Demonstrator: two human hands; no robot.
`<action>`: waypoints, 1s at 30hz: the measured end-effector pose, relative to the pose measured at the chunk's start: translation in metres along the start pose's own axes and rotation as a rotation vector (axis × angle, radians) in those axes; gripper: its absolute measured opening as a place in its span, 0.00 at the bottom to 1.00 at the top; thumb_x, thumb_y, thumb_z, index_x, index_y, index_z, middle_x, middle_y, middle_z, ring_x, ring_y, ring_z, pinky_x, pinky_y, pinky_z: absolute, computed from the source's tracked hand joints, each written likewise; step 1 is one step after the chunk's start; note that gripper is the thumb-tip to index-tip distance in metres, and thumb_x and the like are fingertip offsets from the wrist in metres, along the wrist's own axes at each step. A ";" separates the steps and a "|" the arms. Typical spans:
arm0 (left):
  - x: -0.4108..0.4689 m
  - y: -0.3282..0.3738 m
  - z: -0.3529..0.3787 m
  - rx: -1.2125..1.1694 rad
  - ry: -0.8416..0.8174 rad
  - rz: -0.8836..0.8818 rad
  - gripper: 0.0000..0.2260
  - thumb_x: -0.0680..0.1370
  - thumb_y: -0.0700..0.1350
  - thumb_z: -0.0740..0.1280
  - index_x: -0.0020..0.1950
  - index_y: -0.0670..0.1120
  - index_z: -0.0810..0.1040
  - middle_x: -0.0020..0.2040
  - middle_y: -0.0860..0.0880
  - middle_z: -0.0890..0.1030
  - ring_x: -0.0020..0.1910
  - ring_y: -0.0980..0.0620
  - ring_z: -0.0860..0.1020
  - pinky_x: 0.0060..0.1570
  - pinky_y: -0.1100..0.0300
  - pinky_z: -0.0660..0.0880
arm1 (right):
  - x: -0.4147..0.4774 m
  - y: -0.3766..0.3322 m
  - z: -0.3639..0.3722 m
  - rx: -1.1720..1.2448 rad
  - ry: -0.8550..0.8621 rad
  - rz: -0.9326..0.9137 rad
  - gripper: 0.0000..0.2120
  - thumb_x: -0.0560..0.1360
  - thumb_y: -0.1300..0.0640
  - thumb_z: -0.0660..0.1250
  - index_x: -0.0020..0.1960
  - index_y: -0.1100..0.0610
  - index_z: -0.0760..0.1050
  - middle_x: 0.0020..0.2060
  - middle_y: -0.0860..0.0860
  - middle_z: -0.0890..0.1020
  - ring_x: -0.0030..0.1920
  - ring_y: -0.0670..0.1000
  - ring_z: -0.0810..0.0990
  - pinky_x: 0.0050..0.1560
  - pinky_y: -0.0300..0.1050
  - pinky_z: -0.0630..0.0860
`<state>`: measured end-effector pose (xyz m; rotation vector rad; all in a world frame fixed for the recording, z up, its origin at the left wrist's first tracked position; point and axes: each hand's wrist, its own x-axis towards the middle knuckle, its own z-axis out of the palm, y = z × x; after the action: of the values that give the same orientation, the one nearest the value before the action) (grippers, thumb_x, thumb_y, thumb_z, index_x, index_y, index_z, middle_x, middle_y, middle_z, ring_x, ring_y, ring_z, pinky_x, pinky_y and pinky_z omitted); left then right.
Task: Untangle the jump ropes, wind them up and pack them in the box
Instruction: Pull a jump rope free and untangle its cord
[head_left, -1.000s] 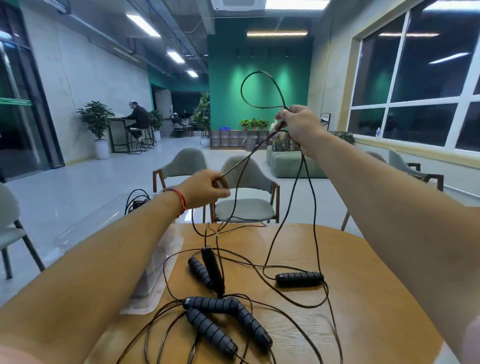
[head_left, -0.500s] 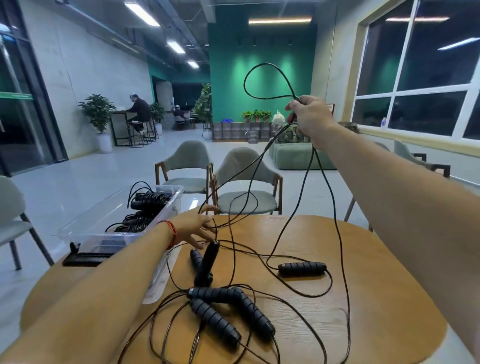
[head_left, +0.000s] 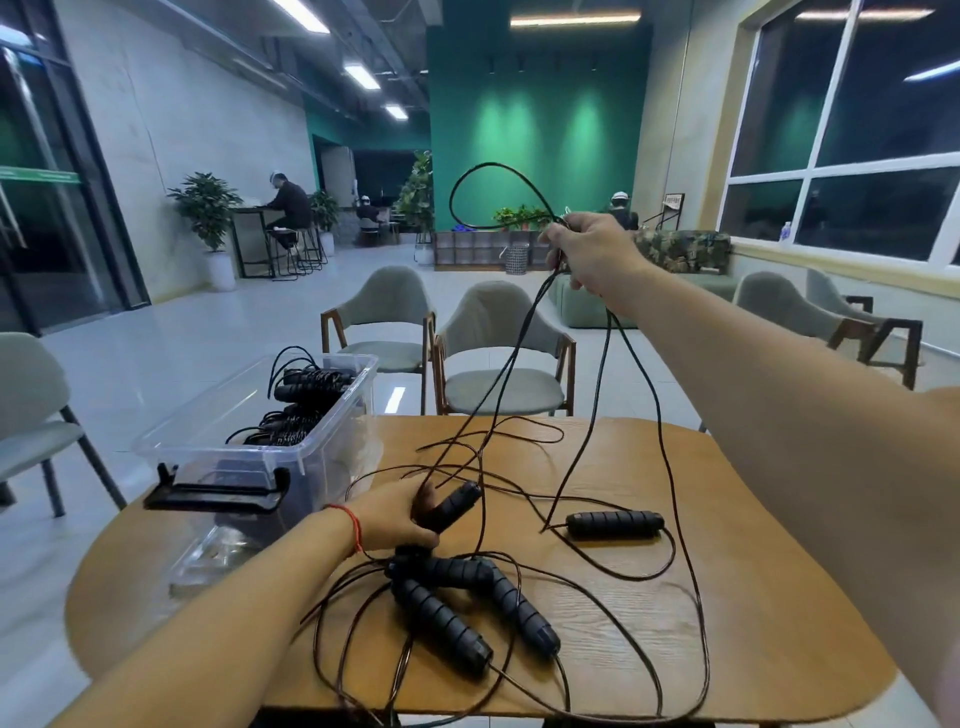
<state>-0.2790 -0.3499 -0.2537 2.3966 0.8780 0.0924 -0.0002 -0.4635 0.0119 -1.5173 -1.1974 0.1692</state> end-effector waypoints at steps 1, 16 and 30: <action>0.002 0.001 0.005 0.071 0.037 0.003 0.20 0.70 0.55 0.79 0.55 0.55 0.74 0.52 0.54 0.81 0.52 0.54 0.80 0.55 0.54 0.80 | -0.001 0.001 0.003 0.009 -0.009 -0.002 0.14 0.88 0.57 0.62 0.62 0.66 0.80 0.42 0.58 0.83 0.20 0.40 0.72 0.20 0.35 0.67; 0.002 0.003 -0.004 -1.029 0.381 -0.032 0.26 0.77 0.60 0.69 0.60 0.38 0.75 0.38 0.42 0.77 0.29 0.48 0.70 0.25 0.62 0.64 | -0.002 0.000 -0.007 0.038 0.003 0.001 0.15 0.88 0.57 0.61 0.63 0.68 0.79 0.42 0.58 0.82 0.19 0.39 0.73 0.19 0.34 0.64; 0.007 0.054 -0.016 -1.524 0.254 -0.189 0.13 0.80 0.36 0.68 0.64 0.39 0.73 0.68 0.33 0.77 0.62 0.37 0.83 0.64 0.45 0.81 | 0.000 0.006 -0.003 -0.026 -0.013 0.034 0.15 0.87 0.53 0.63 0.59 0.64 0.82 0.41 0.55 0.85 0.22 0.44 0.72 0.20 0.37 0.65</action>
<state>-0.2469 -0.3715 -0.2117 0.8805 0.6898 0.7085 0.0054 -0.4647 0.0082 -1.5618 -1.1890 0.1868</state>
